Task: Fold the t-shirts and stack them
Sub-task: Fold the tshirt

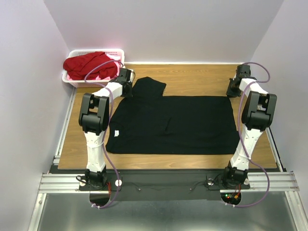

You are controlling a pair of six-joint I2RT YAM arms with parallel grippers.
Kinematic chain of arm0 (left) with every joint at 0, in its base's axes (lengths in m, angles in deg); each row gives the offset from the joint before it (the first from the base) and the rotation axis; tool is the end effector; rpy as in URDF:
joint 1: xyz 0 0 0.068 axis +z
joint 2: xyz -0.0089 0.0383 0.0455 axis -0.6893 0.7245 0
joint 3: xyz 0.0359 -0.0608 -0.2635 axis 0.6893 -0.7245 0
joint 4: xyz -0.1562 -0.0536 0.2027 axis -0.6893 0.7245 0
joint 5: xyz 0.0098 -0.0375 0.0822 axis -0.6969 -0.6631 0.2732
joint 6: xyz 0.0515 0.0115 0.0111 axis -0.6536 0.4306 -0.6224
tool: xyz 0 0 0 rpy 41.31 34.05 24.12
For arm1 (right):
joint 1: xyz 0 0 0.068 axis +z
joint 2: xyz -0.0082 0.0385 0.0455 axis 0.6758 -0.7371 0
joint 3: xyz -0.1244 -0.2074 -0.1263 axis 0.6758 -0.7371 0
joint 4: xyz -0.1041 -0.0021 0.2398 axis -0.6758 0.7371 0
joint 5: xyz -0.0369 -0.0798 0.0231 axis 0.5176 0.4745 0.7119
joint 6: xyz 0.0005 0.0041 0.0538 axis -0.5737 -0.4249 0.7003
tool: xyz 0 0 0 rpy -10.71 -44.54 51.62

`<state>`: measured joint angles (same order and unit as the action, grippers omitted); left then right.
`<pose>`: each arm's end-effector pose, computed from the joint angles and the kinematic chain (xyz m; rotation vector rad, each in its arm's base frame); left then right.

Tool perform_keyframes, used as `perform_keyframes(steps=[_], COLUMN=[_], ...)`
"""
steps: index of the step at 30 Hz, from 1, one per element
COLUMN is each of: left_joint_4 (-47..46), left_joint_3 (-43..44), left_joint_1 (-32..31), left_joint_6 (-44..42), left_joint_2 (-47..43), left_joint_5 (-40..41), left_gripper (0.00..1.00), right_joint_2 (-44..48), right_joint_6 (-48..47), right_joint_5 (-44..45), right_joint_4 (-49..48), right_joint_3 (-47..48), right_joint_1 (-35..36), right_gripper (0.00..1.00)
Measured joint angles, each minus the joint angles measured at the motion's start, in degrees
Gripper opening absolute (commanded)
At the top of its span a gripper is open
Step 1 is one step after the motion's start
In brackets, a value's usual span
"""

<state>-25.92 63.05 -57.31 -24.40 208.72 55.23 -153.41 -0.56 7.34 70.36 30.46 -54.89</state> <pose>0.4626 -0.1095 0.1760 0.2188 2.3518 -0.0089 0.4613 -0.1031 0.1725 0.4307 2.5473 -0.1109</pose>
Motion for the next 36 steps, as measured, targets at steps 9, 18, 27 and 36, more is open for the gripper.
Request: perform_keyframes(steps=[9,18,27,36], left_joint_4=[1.1,1.4,3.7,7.6], left_joint_3=[-0.7,-2.2,-5.6,-8.3], left_joint_1=[0.0,0.0,0.0,0.0], left_joint_6=[1.2,1.3,3.6,6.7], left_joint_2=[-3.9,-8.7,-10.0,-16.4], left_joint_5=[1.4,2.8,4.9,7.0], left_gripper=[0.0,0.0,0.0,0.0], right_joint_2=[1.7,6.1,11.5,19.0], right_joint_6=[1.1,2.8,5.0,8.2], right_joint_5=[0.3,0.4,0.8,1.1], right_joint_4=[0.8,1.0,1.3,1.6], right_joint_3=[-0.1,-1.5,-7.1,-14.4], right_joint_1=[0.0,0.0,-0.1,-0.3], right_gripper=[0.01,0.01,0.01,0.01])
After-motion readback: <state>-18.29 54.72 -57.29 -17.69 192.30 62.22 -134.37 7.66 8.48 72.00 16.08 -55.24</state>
